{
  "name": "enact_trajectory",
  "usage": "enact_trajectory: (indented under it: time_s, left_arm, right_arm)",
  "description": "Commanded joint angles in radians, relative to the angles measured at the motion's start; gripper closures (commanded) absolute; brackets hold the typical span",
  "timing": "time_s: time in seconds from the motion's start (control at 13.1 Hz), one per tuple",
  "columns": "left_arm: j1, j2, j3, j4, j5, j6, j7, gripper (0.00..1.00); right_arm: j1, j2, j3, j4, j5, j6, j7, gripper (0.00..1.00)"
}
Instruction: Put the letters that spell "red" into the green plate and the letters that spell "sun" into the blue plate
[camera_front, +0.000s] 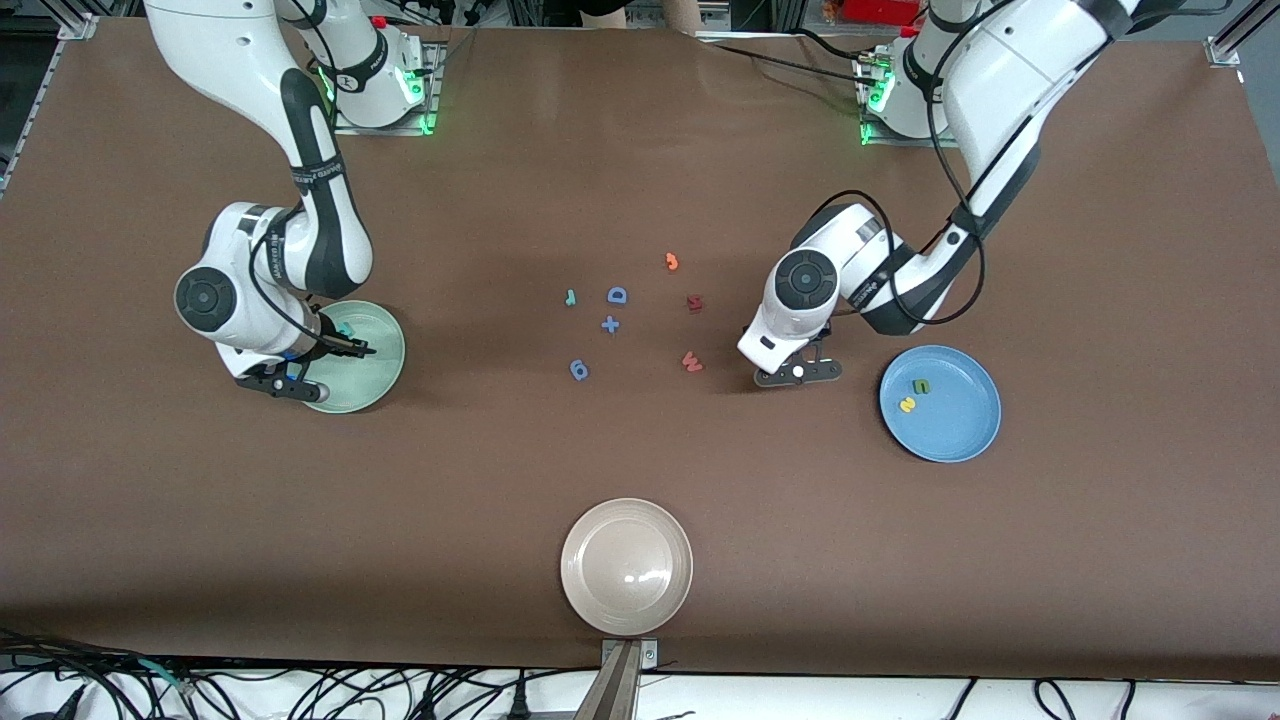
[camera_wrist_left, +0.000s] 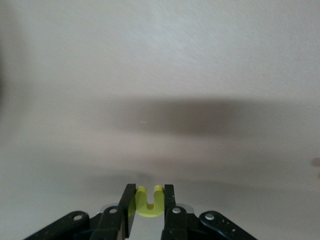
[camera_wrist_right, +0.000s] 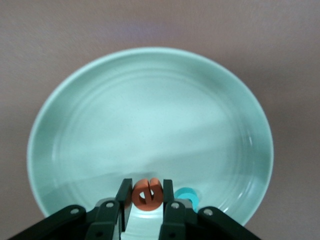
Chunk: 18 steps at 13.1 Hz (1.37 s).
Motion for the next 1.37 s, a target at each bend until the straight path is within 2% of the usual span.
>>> enact_trajectory:
  time_s: [0.0, 0.15, 0.23, 0.3, 0.38, 0.46, 0.61, 0.76, 0.91, 1.06, 1.29]
  left_arm:
    - [0.039, -0.051, -0.015, 0.085, -0.045, -0.179, 0.177, 0.87]
    - [0.099, -0.064, -0.015, 0.129, -0.053, -0.281, 0.335, 0.87]
    - [0.146, -0.065, -0.015, 0.132, -0.053, -0.290, 0.438, 0.87]
    - [0.192, -0.065, -0.015, 0.134, -0.053, -0.291, 0.528, 0.87]
    - [0.234, -0.063, -0.015, 0.134, -0.050, -0.286, 0.608, 0.87]
    - [0.263, -0.058, -0.013, 0.134, -0.041, -0.280, 0.665, 0.87]
    - [0.323, -0.043, -0.012, 0.134, -0.038, -0.236, 0.757, 0.86]
    - [0.370, -0.008, -0.007, 0.134, -0.035, -0.161, 0.842, 0.86]
    - [0.374, 0.027, 0.014, 0.134, -0.024, -0.079, 0.862, 0.86]
    - [0.375, 0.057, 0.028, 0.132, 0.104, -0.042, 0.874, 0.85]
    - [0.413, 0.107, 0.030, 0.125, 0.142, 0.036, 0.877, 0.83]
  right_arm:
    - [0.004, 0.006, 0.007, -0.017, 0.022, 0.037, -0.022, 0.80]
    - [0.004, 0.021, 0.013, -0.017, 0.035, 0.054, -0.022, 0.79]
    - [0.004, 0.021, 0.019, -0.017, 0.046, 0.054, -0.022, 0.78]
    - [0.004, 0.021, 0.021, -0.017, 0.048, 0.054, -0.022, 0.66]
    - [0.004, 0.021, 0.021, -0.016, 0.048, 0.053, -0.022, 0.45]
    - [0.004, 0.021, 0.021, -0.014, 0.049, 0.053, -0.020, 0.28]
    - [0.004, 0.018, 0.021, -0.011, 0.049, 0.050, -0.019, 0.14]
    - [0.011, -0.006, 0.021, -0.003, 0.049, 0.033, -0.004, 0.14]
    - [0.038, -0.036, 0.022, 0.020, 0.048, -0.030, 0.082, 0.14]
    - [0.084, -0.054, 0.024, 0.067, 0.048, -0.105, 0.188, 0.14]
    - [0.196, -0.062, 0.024, 0.155, 0.048, -0.191, 0.387, 0.14]
